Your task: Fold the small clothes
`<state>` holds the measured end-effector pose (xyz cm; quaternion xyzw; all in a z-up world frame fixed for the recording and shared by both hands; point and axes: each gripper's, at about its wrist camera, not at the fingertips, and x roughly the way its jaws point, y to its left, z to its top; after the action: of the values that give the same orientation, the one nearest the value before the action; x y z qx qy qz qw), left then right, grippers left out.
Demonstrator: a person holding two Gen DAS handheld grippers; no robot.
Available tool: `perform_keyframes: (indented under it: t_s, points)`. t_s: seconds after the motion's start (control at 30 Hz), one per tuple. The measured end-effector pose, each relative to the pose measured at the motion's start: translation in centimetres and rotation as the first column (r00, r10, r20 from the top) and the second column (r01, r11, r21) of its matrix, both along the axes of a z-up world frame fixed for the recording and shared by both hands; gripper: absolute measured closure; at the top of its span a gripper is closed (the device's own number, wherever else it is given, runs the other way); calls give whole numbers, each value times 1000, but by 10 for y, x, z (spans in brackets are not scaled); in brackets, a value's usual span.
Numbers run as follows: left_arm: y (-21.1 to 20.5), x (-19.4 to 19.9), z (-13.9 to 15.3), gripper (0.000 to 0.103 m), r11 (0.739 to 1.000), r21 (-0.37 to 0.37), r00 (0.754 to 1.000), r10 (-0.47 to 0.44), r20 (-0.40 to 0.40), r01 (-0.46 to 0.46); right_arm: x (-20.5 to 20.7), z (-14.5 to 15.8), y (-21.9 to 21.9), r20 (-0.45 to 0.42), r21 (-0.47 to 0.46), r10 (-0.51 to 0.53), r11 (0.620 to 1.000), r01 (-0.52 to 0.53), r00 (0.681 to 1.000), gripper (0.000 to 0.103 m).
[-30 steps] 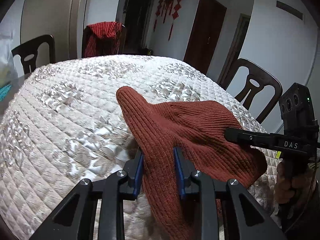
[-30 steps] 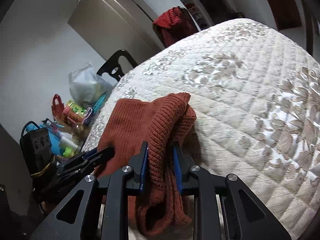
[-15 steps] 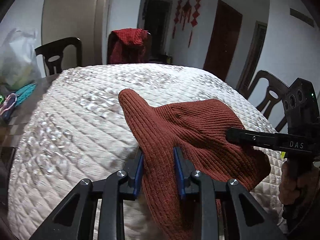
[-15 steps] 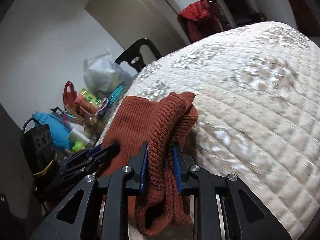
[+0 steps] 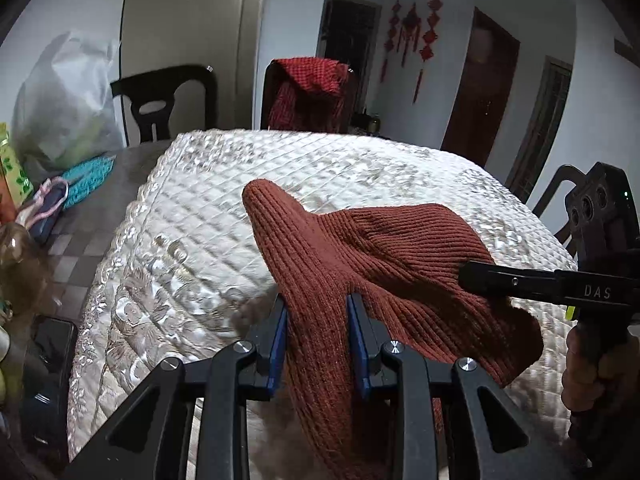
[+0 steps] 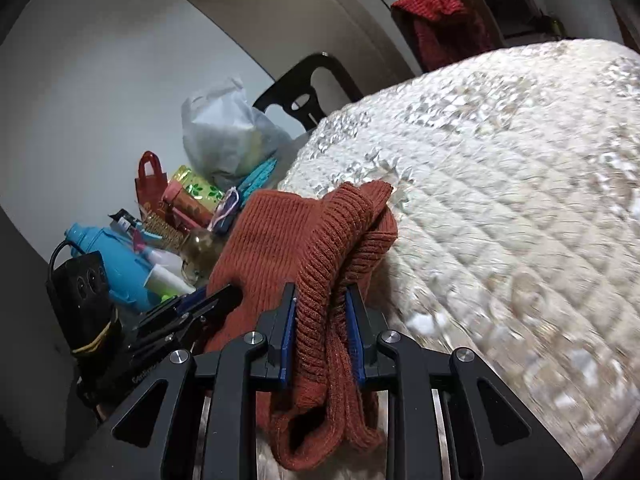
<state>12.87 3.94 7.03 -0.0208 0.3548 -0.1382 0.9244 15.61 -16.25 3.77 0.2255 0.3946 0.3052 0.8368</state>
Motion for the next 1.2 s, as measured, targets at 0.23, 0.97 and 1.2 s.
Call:
perform_keyframes:
  t_s: [0.23, 0.97, 1.2]
  points:
    - [27, 16, -32, 68, 997, -60, 996, 41, -79, -45, 21, -33, -1, -95, -63, -21, 998, 15, 995, 77]
    - [14, -42, -29, 68, 998, -4, 997, 62, -37, -62, -43, -15, 25, 79, -371, 81, 927, -46, 994, 103]
    - [10, -52, -25, 66, 994, 31, 994, 106, -38, -105, -57, -4, 22, 110, -385, 80, 922, -32, 991, 97]
